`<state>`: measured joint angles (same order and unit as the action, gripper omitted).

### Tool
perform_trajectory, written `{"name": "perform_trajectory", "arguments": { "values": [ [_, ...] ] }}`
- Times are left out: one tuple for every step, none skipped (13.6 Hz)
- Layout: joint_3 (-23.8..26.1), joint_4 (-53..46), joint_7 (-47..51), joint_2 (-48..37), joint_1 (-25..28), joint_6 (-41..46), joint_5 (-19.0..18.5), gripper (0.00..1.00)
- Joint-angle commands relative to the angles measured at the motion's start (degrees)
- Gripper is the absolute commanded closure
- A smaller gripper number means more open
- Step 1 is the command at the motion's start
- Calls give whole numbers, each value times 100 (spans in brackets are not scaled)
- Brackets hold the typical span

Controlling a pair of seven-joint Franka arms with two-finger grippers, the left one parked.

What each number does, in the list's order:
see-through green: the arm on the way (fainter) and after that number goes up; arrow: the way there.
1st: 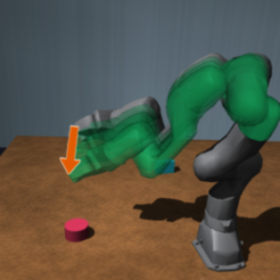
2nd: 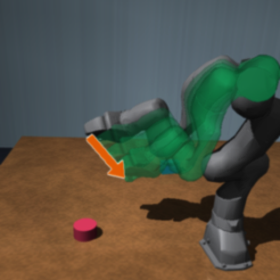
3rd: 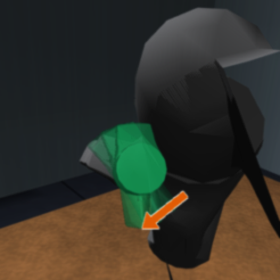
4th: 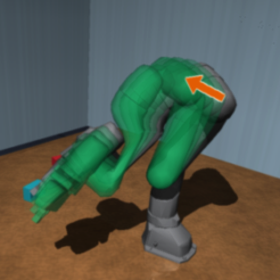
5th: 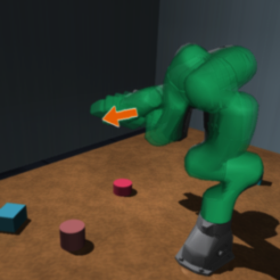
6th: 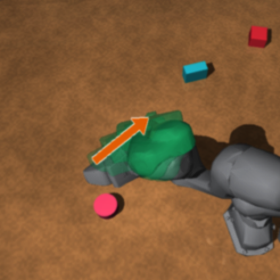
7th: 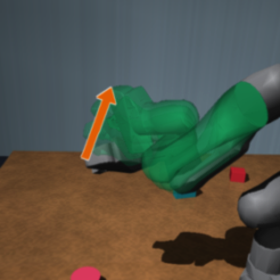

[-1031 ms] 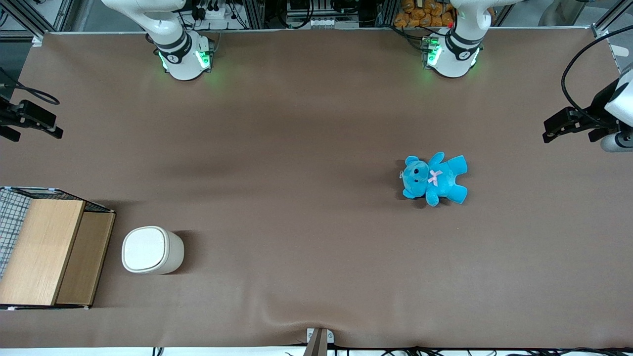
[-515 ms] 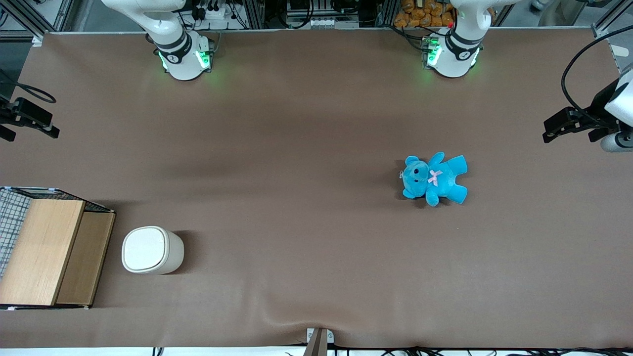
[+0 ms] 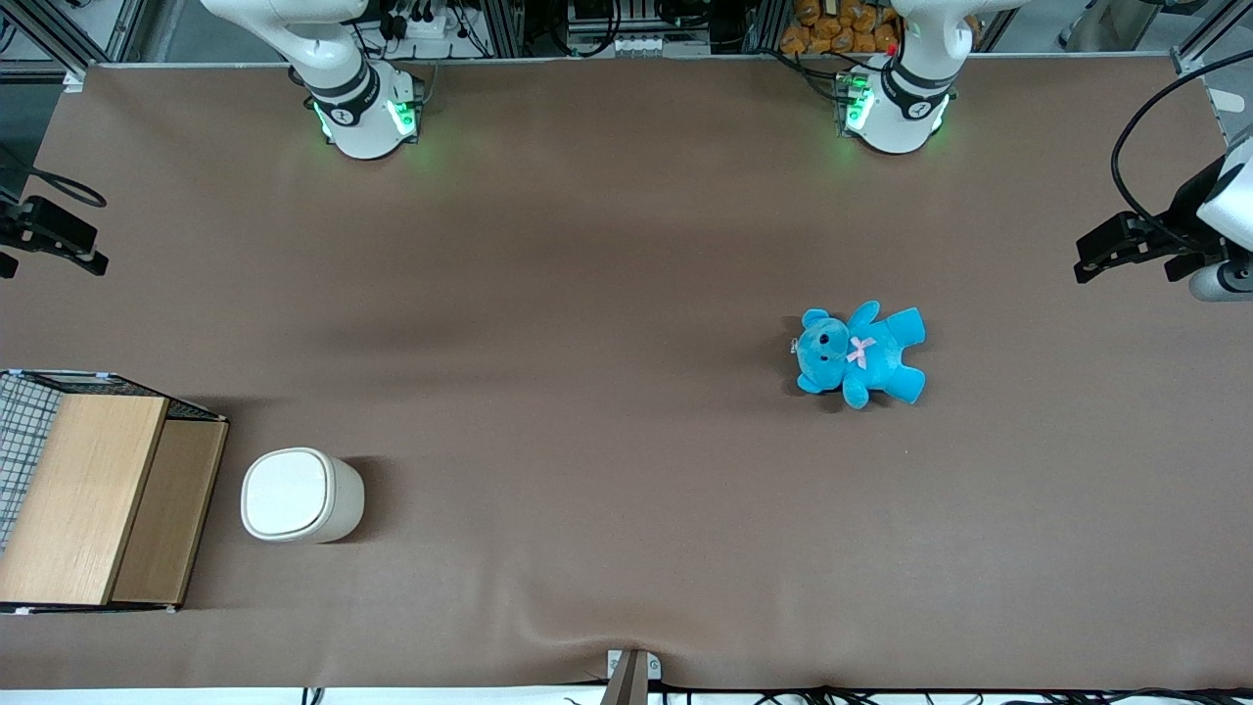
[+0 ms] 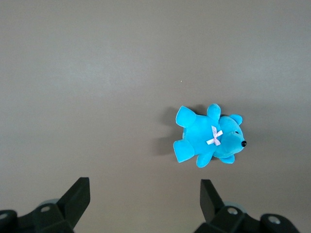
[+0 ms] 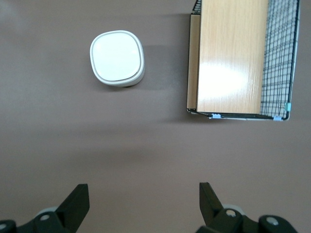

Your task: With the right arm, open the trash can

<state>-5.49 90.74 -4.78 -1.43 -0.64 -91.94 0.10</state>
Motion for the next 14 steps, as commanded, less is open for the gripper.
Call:
{"name": "perform_trajectory", "arguments": {
  "values": [
    [13,23,355,-86,81,44,-151,0],
    [13,23,329,-77,81,44,-151,0],
    [4,23,303,-77,72,44,-151,0],
    [4,14,302,-68,72,44,-151,0],
    [4,5,294,-68,81,35,-159,0],
    [4,5,302,-68,81,35,-151,0],
    [4,14,311,-59,72,35,-151,0],
    [-5,5,302,-42,72,27,-159,0],
    [-5,5,311,-42,72,27,-159,0],
    [-5,5,346,-42,72,27,-159,0],
    [-5,5,346,-33,81,35,-159,0],
    [-5,5,338,-33,81,27,-159,0],
    [-5,5,338,-33,72,27,-151,0],
    [-5,5,338,-33,81,27,-159,0]
  ]
}}
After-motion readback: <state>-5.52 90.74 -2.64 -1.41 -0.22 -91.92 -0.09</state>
